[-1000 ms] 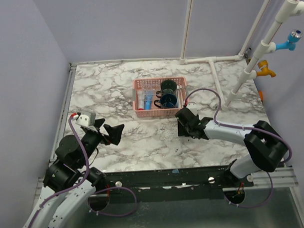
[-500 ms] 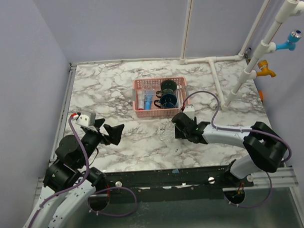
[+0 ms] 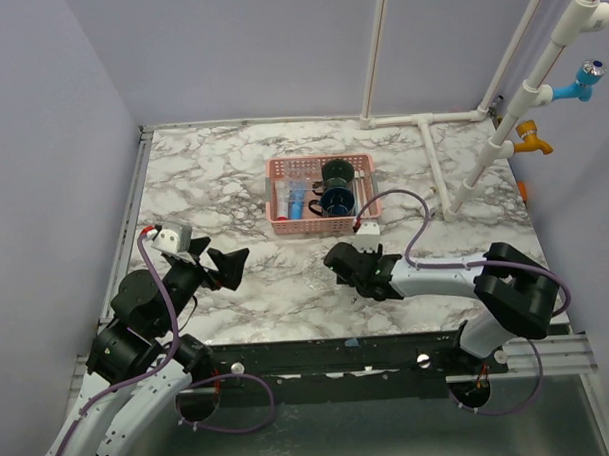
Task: Prepare toiletry sets of a toothbrush and toothpaste on the tray
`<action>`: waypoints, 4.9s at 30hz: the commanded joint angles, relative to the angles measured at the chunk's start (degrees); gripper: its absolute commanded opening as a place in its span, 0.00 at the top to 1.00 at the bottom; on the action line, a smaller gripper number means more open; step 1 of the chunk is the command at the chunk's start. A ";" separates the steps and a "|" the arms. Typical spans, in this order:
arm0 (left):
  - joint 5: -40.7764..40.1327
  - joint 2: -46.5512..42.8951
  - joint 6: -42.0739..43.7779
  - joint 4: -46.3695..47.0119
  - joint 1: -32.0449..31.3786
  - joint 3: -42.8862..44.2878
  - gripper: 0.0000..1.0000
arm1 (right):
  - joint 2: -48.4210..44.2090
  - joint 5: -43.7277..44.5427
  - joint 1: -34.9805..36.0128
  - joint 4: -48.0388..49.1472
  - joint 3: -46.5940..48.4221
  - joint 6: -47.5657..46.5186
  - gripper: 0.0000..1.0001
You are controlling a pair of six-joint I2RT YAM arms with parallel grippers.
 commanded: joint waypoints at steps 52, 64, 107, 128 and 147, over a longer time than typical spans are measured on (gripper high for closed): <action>-0.48 1.82 -0.82 -0.63 0.47 -0.01 0.01 | 2.18 6.39 11.52 -23.08 22.01 7.18 0.34; -0.58 1.72 -0.82 -0.57 0.45 -0.10 0.01 | -0.37 1.73 -0.76 -15.43 33.46 -17.39 0.35; 0.65 1.63 -0.47 -0.58 0.45 0.08 0.01 | 38.14 -18.44 -19.53 -21.29 75.46 -20.84 0.51; 1.48 0.57 -0.47 -0.36 0.46 0.07 0.01 | 43.86 -22.68 -19.70 -23.14 77.96 -19.65 0.58; 0.73 0.94 -0.47 -0.53 0.40 -0.01 0.01 | 34.26 -22.29 -19.53 -14.94 70.08 -18.22 0.99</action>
